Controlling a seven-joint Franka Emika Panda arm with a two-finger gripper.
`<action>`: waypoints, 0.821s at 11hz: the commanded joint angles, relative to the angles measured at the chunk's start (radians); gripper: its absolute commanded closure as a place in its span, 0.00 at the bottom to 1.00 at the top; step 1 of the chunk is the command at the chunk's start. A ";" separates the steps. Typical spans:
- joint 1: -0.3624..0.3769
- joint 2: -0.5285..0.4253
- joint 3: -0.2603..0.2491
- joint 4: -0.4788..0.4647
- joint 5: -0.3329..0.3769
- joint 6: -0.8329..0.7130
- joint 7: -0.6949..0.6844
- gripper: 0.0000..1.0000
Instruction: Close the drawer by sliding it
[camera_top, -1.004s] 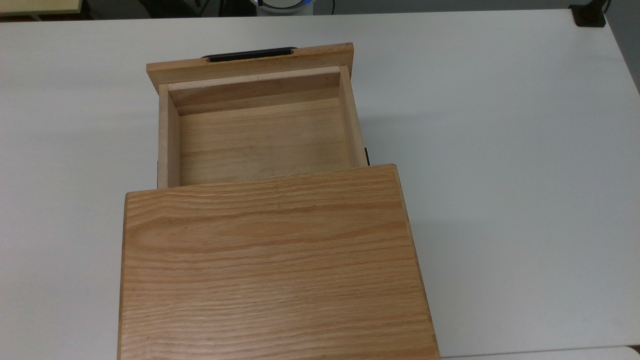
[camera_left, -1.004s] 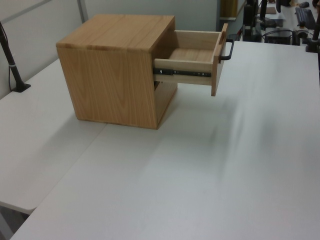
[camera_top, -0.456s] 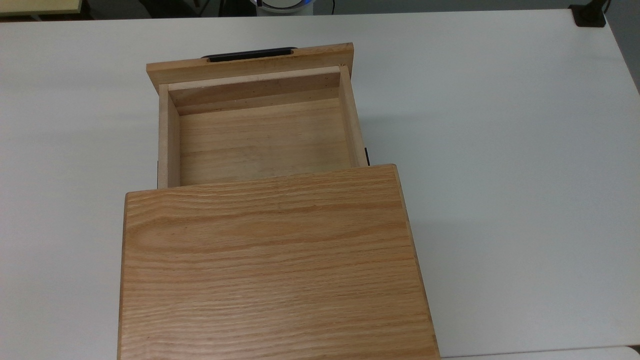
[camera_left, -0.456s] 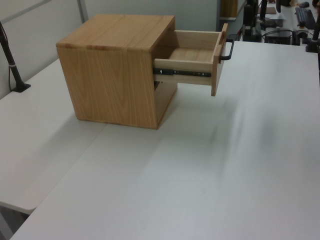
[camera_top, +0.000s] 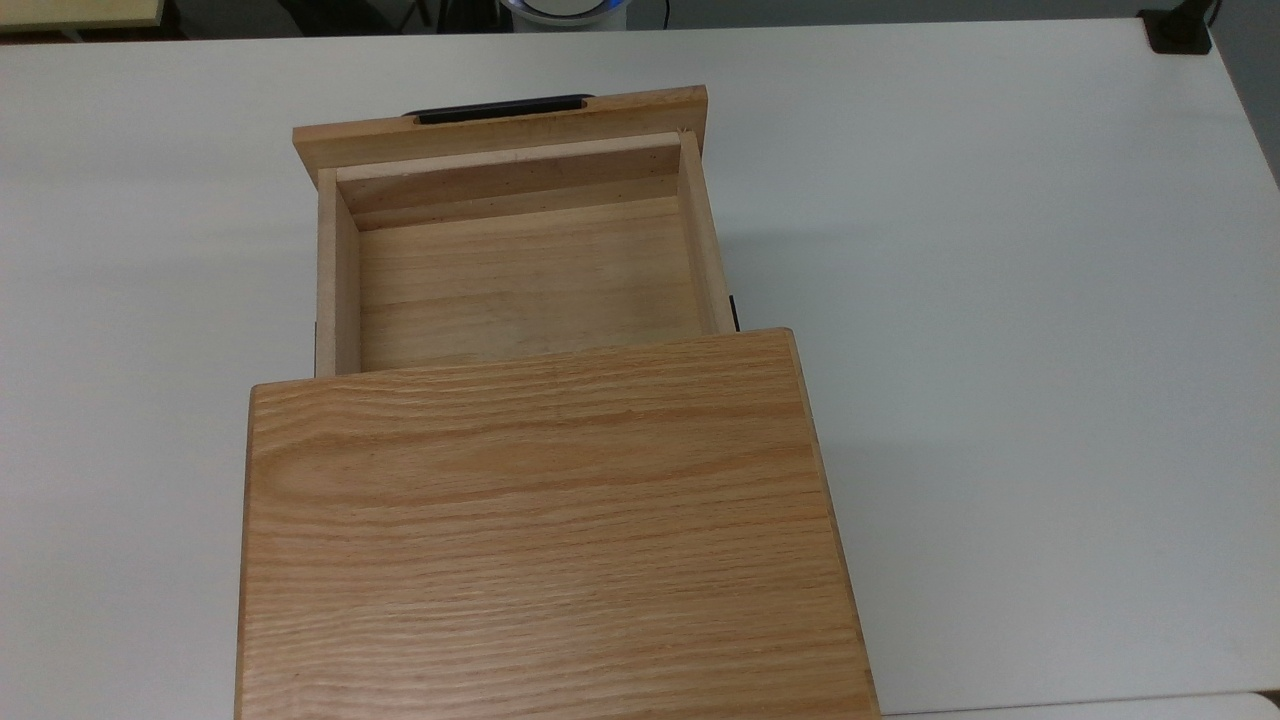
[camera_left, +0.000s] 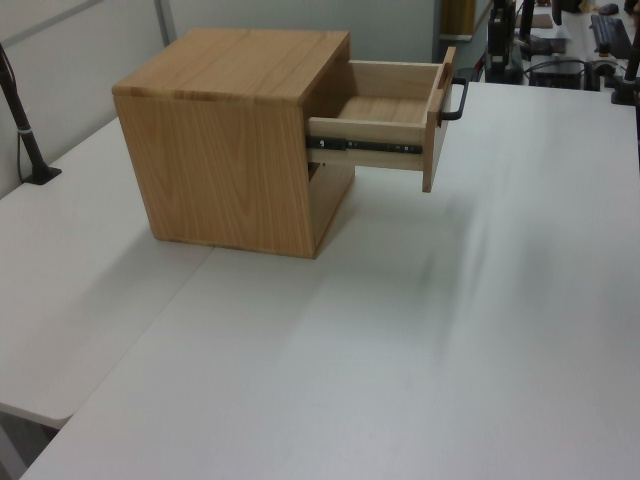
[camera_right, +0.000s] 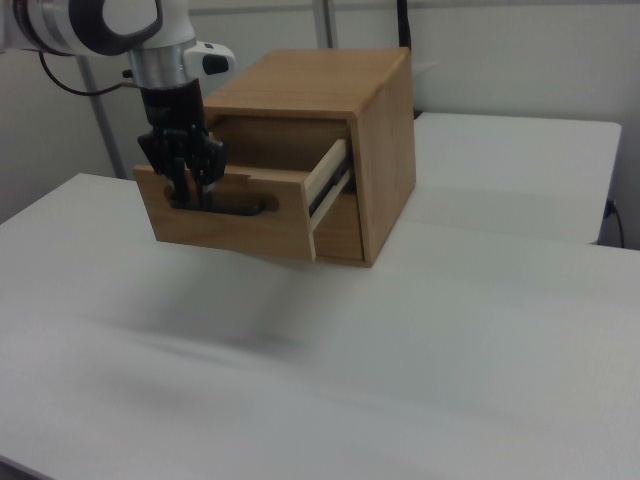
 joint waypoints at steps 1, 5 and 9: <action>0.002 0.007 -0.004 0.009 -0.007 -0.021 -0.054 0.95; 0.013 0.028 -0.002 -0.024 0.001 0.069 -0.068 1.00; 0.044 0.119 -0.004 -0.016 0.000 0.172 -0.068 1.00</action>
